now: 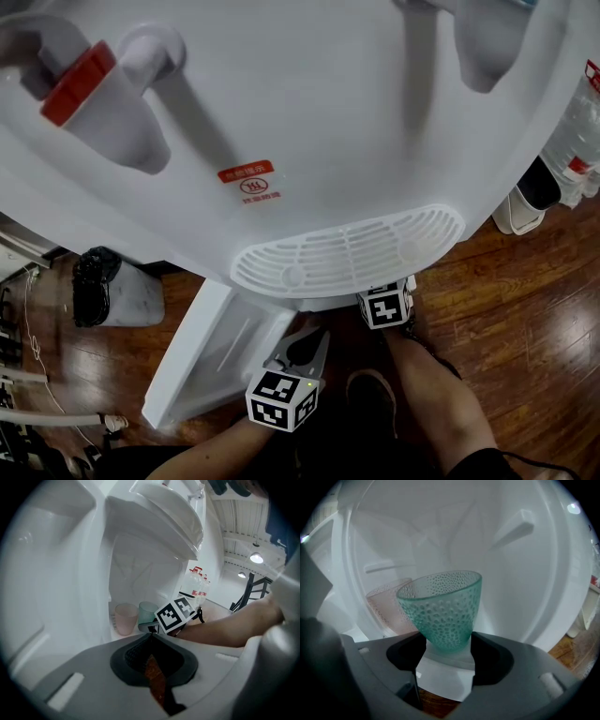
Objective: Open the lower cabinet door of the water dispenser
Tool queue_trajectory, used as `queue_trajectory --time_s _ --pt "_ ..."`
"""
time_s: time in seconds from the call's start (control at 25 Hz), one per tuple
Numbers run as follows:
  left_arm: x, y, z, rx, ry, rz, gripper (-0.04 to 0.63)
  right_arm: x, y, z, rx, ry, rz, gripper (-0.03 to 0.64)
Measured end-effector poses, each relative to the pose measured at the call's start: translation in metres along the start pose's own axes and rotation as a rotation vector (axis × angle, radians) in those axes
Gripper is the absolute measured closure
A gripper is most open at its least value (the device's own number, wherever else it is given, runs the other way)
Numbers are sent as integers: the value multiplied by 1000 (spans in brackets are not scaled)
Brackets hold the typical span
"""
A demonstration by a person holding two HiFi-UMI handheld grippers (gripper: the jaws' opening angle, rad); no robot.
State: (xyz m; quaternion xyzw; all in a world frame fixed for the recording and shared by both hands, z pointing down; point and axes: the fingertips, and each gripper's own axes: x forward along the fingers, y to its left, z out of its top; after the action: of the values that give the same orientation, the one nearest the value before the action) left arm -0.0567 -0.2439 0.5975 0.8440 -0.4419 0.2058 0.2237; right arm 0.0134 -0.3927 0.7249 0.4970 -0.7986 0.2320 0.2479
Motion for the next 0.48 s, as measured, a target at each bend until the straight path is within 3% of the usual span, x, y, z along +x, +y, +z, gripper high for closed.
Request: queue_trajectory --time_s 0.16,0.48 --pt "-2 0 1 2 -1 4 595 -2 3 -8 19 11 21 282" --pt "-21 -16 21 88 -32 -13 595 -51 17 -15 21 7 39 290"
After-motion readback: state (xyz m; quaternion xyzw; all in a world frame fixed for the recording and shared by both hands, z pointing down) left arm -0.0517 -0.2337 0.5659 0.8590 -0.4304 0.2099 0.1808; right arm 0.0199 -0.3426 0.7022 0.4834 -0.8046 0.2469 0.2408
